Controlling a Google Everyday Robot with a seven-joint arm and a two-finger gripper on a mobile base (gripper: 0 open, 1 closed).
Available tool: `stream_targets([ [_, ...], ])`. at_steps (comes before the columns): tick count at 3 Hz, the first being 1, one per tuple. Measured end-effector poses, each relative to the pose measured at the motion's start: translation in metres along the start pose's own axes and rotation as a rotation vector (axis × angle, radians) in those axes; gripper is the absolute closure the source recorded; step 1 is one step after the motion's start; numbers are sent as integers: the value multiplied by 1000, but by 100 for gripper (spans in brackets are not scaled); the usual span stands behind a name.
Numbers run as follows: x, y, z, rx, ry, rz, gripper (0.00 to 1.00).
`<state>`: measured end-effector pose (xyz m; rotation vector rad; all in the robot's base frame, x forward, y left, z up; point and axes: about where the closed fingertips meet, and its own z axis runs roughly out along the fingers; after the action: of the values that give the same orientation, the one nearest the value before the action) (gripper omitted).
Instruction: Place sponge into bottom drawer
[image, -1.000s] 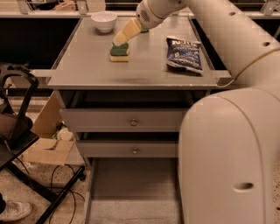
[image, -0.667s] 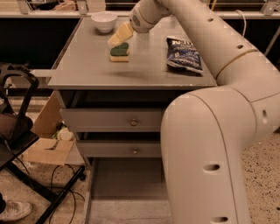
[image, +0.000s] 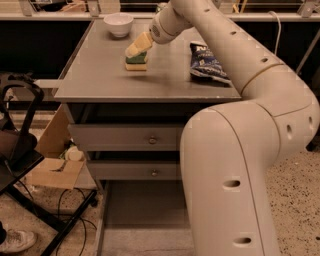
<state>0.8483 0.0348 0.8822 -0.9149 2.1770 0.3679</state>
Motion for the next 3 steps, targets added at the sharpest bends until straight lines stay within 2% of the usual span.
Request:
stream_targets([
  [1,5,-2,17,-2,-22,3,0],
  [2,5,12,33,-28,-33,-7,0],
  [3,21,18,57,-34,17,-5,13],
])
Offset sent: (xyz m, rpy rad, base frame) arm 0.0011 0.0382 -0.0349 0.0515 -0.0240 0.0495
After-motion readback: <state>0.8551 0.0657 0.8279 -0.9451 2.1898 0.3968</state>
